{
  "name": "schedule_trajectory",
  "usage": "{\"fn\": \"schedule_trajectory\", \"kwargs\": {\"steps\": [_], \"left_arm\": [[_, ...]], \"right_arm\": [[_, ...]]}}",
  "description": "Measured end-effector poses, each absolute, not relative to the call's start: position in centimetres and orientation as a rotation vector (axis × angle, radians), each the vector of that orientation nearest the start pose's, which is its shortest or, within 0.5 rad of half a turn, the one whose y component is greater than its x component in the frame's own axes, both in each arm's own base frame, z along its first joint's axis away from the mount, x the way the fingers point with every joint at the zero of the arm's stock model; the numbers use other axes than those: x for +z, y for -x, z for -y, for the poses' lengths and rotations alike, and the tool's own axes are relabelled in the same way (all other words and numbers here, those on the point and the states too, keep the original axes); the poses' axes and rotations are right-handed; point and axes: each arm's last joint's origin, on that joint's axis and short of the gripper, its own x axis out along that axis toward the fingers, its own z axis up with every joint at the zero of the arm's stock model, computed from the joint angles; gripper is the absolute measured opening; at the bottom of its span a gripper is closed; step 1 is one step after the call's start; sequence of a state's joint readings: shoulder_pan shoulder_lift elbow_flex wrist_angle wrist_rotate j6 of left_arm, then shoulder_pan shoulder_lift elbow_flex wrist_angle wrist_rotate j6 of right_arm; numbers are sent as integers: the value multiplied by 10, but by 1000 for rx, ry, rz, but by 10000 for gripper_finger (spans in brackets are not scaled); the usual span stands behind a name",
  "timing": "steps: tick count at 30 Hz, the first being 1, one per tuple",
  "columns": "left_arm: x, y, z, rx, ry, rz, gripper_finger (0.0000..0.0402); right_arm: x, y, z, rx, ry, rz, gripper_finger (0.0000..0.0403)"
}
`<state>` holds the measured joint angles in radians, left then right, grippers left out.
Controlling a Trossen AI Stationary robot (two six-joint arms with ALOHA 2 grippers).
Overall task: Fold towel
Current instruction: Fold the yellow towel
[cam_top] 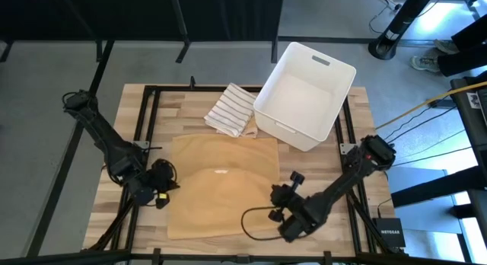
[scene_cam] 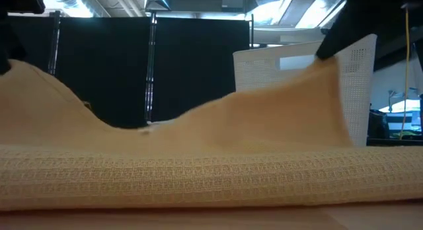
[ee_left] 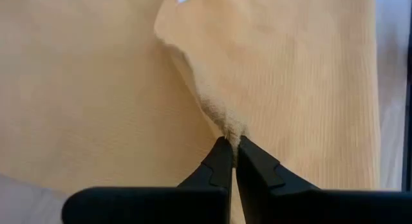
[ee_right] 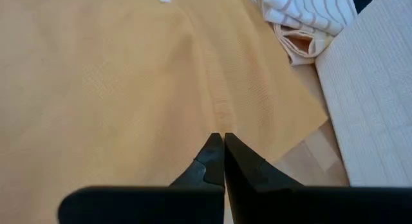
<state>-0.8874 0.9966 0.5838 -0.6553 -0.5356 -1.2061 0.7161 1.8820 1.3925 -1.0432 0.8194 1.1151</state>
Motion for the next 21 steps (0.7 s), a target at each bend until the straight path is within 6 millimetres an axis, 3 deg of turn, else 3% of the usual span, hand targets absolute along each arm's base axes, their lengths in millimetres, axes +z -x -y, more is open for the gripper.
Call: {"fn": "schedule_trajectory", "kwargs": {"steps": [7, 16, 21], "left_arm": [[200, -114, 144, 79, 469, -817, 1], [210, -101, 214, -349, 659, -661, 1], [206, -94, 242, -446, 662, -530, 0]], "right_arm": [[211, -252, -252, -459, 121, -804, 1], [214, -234, -305, -97, 26, -777, 1], [232, -230, -322, 30, -63, -814, 1]]}}
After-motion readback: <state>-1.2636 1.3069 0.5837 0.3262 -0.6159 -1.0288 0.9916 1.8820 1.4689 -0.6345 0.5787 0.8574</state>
